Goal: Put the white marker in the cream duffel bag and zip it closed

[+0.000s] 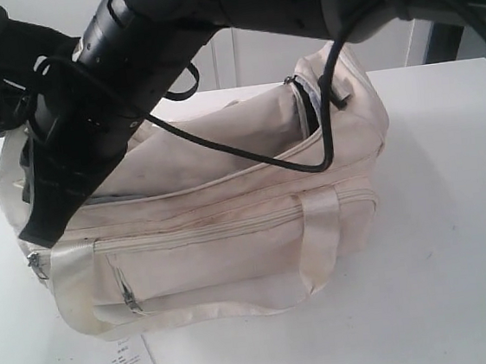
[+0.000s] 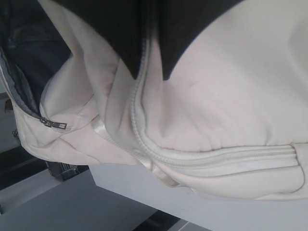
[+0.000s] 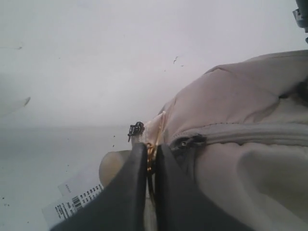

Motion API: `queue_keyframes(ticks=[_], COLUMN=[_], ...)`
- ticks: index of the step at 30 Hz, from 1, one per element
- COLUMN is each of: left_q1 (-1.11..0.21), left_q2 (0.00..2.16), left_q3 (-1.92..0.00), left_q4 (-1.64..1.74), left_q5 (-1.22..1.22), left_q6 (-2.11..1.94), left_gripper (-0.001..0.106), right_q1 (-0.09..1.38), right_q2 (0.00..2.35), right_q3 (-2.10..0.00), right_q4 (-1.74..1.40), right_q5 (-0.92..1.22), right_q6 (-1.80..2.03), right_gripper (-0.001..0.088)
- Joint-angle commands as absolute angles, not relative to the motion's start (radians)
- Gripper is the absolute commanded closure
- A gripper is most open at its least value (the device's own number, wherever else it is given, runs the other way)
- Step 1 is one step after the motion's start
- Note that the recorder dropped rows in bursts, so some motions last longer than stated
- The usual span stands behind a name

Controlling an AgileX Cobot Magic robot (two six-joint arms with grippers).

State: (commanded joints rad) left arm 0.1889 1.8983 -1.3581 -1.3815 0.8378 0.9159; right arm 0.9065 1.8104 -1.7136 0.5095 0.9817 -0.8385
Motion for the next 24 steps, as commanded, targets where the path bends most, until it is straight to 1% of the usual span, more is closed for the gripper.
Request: queue_keyframes(ticks=[9,24], left_q1=[0.189,0.189], left_q2=[1.898,1.898], left_q3=[-1.358,-1.358], left_q4=[-1.382,-1.382], left_q5=[0.838,0.838], left_q6=[0.916,0.916], left_gripper=[0.105,0.105], right_q1=[0.907,0.907], right_q2=[1.804,1.793], right_q3=[-1.714,-1.714], right_q4=[0.383,0.317], right_q5=[1.042,1.096], right_q6=[-0.828,-0.822], right_gripper=[0.0868,0.0868])
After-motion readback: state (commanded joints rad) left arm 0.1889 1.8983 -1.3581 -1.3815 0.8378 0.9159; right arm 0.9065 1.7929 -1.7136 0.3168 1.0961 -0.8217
